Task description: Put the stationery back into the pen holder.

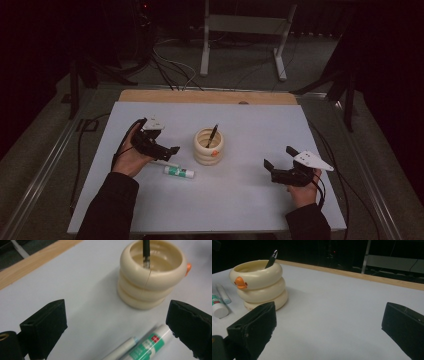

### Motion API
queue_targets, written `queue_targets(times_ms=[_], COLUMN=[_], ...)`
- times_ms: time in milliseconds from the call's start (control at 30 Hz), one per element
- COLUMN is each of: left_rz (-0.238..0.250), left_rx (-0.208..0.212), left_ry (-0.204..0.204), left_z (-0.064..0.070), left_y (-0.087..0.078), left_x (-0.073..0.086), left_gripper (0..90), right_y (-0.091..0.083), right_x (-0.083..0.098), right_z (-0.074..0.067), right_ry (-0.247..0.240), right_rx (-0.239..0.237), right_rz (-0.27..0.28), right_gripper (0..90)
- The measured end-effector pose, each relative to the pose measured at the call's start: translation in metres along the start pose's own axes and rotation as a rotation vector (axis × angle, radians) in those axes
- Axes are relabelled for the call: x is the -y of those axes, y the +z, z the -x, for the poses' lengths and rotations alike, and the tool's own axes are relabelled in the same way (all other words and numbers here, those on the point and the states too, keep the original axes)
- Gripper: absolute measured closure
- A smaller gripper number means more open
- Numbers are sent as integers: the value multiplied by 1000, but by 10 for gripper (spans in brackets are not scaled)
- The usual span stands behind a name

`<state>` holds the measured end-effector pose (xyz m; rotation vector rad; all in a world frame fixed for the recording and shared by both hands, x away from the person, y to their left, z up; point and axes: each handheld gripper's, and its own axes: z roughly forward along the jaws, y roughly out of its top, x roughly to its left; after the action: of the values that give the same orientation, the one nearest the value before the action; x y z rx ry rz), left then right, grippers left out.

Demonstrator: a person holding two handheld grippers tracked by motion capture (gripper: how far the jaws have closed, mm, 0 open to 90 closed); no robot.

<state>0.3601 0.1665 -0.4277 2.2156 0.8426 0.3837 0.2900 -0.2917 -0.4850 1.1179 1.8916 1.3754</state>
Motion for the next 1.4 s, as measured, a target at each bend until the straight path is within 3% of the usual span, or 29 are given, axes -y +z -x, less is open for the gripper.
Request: queue_targets(times_ms=[200, 700, 967, 1033, 1400], left_rz=[-72, -131, -159, -186, -256], left_rx=[-6, 31, 82, 105, 182], left_ry=[41, 87, 126, 151, 208], left_z=[-3, 2, 14, 20, 33], left_y=[1, 1, 9, 15, 32], left_x=[8, 20, 18, 17, 17], left_gripper=[48, 68, 74, 87, 141], right_y=[0, 1, 1, 1, 2], right_x=[0, 0, 0, 0, 1], right_z=[1, 1, 1, 1, 1], right_ry=[1, 2, 5, 5, 10], right_rx=[2, -2, -3, -3, -6], right_rz=[1, -1, -4, -5, -4], right_gripper=[0, 0, 0, 0, 0])
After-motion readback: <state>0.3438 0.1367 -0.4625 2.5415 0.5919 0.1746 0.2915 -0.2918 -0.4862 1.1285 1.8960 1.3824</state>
